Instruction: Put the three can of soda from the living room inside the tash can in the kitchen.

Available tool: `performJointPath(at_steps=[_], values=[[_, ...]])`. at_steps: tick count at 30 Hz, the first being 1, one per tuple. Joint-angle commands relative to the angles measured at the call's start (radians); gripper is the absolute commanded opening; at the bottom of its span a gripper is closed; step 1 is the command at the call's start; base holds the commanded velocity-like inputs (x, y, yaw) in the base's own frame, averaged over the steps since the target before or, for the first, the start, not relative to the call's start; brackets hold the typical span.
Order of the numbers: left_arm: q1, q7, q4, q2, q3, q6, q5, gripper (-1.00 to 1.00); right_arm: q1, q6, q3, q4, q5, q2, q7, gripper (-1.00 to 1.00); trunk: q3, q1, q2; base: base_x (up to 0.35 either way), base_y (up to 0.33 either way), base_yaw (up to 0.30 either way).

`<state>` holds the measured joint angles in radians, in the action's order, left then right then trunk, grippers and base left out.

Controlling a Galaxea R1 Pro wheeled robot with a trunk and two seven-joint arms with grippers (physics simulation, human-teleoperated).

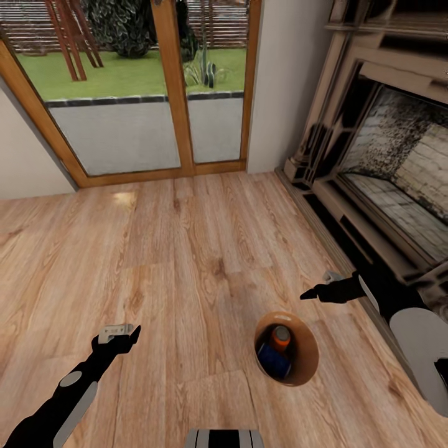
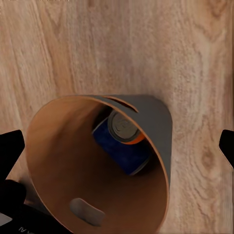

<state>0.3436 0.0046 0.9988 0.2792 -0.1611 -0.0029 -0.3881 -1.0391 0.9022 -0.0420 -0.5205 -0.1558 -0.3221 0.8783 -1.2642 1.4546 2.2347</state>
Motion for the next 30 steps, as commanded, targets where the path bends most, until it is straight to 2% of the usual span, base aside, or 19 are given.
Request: performJointPath(at_steps=[1, 7, 10, 17, 30], values=[[0.000, 0.000, 0.000, 0.000, 0.000, 0.000, 0.000, 1.00, 0.009, -0.001, 0.000, -0.016, 0.000, 0.000, -0.001, 1.00, 0.003, -0.004, -0.007, 0.000, 0.000, 0.000], [0.000, 0.001, -0.001, 0.000, -0.019, 0.000, -0.001, 1.00, 0.051, -0.001, -0.001, -0.087, -0.001, 0.000, -0.002, 1.00, 0.022, -0.027, -0.049, 0.000, 0.000, 0.000], [0.000, 0.001, -0.030, 0.000, -0.038, -0.006, -0.004, 1.00, 0.073, -0.003, -0.003, -0.113, -0.001, 0.000, -0.002, 1.00, 0.031, -0.038, -0.070, 0.000, 0.000, 0.000], [0.001, 0.000, -0.073, 0.000, -0.044, -0.037, -0.004, 1.00, 0.110, -0.003, -0.002, -0.175, -0.003, -0.005, -0.001, 1.00, 0.053, -0.065, -0.119, 0.000, 0.000, 0.000], [0.001, 0.000, -0.080, -0.006, -0.045, -0.043, -0.004, 1.00, 0.199, -0.003, -0.002, -0.325, -0.006, -0.008, -0.001, 1.00, 0.094, -0.115, -0.210, 0.000, 0.000, 0.000]])
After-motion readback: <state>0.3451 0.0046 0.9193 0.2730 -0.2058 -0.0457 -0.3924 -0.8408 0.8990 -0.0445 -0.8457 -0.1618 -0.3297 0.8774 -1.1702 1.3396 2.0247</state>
